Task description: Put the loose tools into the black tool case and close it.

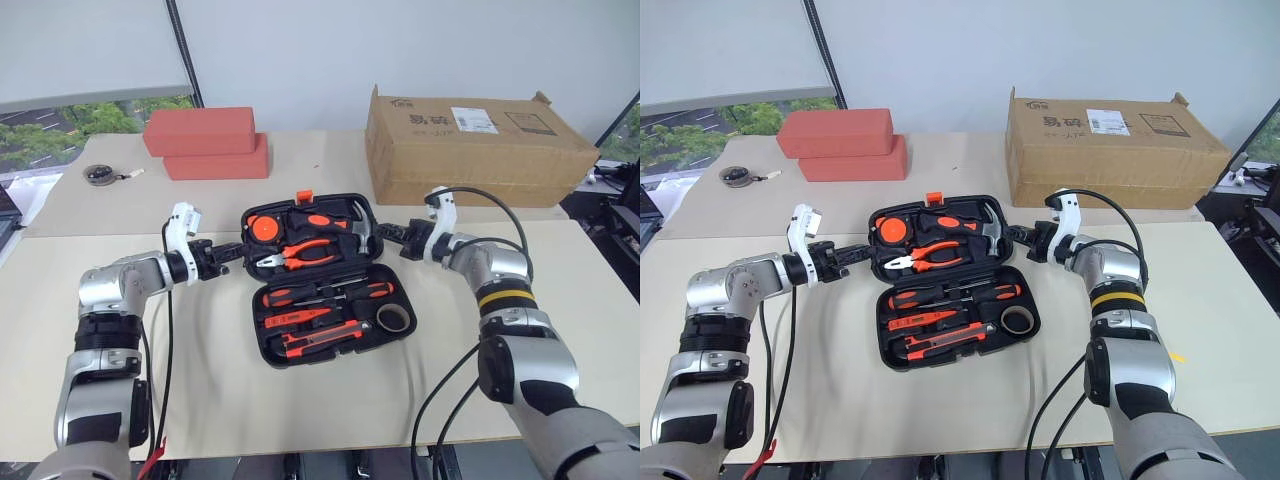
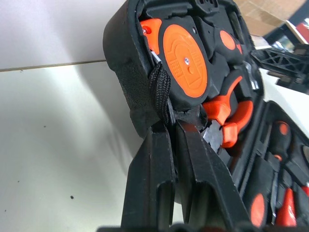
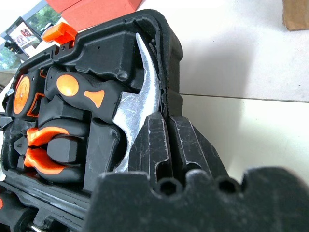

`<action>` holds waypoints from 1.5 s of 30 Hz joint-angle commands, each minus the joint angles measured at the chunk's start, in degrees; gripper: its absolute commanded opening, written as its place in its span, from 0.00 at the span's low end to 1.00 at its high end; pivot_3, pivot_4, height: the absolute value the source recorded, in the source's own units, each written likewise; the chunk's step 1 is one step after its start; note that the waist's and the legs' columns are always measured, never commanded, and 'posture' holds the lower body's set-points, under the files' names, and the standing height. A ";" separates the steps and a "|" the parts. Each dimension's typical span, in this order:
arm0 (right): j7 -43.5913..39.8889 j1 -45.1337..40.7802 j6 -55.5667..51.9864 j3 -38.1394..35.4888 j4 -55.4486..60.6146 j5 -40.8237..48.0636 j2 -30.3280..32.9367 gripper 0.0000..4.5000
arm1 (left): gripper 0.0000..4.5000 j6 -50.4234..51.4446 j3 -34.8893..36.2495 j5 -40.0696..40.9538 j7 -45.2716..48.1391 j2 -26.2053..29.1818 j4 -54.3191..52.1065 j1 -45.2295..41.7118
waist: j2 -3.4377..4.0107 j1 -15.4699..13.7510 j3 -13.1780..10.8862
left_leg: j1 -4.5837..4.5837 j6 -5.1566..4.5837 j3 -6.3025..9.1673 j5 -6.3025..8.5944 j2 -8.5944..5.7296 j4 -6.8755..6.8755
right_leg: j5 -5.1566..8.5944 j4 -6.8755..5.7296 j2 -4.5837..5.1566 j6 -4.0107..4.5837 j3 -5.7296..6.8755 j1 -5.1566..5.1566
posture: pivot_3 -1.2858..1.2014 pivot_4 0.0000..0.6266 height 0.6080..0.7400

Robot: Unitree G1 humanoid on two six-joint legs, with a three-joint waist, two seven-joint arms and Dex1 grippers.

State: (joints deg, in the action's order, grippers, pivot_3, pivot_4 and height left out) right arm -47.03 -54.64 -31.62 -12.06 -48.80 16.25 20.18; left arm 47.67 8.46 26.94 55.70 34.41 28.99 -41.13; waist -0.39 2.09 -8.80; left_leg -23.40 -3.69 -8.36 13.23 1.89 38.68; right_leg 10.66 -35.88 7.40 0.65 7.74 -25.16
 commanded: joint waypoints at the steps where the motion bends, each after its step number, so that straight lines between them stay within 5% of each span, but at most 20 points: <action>1: -0.91 -0.37 1.36 -1.12 4.59 2.05 1.42 0.01 | 0.00 -3.31 -1.66 -0.32 6.75 1.86 2.14 -3.74 | 0.00 -0.01 0.00 | -0.01 0.00 0.00 0.00 0.00 0.00 | 0.00 0.00 0.00 0.00 0.01 0.00 | 0.52 0.24 0.79; 13: -7.47 6.75 14.47 -0.51 16.05 3.56 0.57 0.01 | 0.00 -28.53 0.97 -4.57 3.11 -2.73 8.85 -7.92 | -0.04 0.12 -0.03 | -0.13 -0.01 -0.01 -0.01 0.00 -0.01 | -0.02 0.01 -0.01 0.04 0.01 -0.12 | 0.52 0.24 0.79; 30: -15.39 17.80 59.52 4.11 12.56 -3.70 1.19 0.01 | 0.00 -68.05 -0.26 -15.45 -4.92 -4.82 2.31 9.98 | -0.06 0.39 -0.05 | 0.17 -0.03 -0.09 0.00 0.04 0.00 | 0.03 0.11 0.00 -0.04 -0.12 -0.07 | 0.52 0.24 0.79; 35: -15.56 21.37 68.14 5.40 12.38 -3.79 1.27 0.01 | 0.00 -71.48 -0.14 -14.16 -3.46 -3.72 1.08 15.58 | -0.06 0.43 -0.04 | 0.43 0.14 -0.13 0.09 0.07 -0.02 | 0.20 -0.01 0.04 -0.33 -0.32 0.06 | 0.52 0.24 0.79; 38: -16.20 25.23 71.21 7.21 15.11 -5.56 3.53 0.00 | 0.18 -68.31 0.33 -10.33 1.54 -1.67 -1.24 18.64 | -0.05 0.43 -0.04 | 0.56 0.06 -0.15 0.30 0.11 0.01 | 0.21 -0.01 0.05 -0.35 -0.38 0.15 | 0.52 0.24 0.79; 41: -20.13 30.15 67.32 9.67 20.41 -4.38 7.45 0.21 | 0.44 -61.92 1.12 -3.84 9.35 0.81 -5.99 22.59 | -0.06 0.28 -0.04 | 0.55 0.00 -0.18 0.52 0.16 0.02 | 0.22 -0.04 0.04 -0.36 -0.43 0.10 | 0.52 0.24 0.79; 45: -31.39 41.21 41.86 14.04 37.20 2.56 20.59 0.51 | 0.77 -55.80 5.44 0.92 13.00 5.23 -7.72 28.34 | -0.06 -1.14 -0.05 | 0.39 -0.16 -0.15 0.63 0.20 0.10 | 0.27 0.04 0.14 -0.32 -0.44 0.01 | 0.52 0.24 0.79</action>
State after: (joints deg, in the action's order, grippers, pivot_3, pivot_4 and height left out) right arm -74.20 -14.96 20.91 1.65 -20.26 14.62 36.71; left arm -11.41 10.06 23.32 67.09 37.65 23.86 -13.00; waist -0.45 0.95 -8.84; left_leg -23.06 -3.94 -8.50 13.92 2.09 38.83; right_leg 10.96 -35.83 7.62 0.37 7.26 -25.19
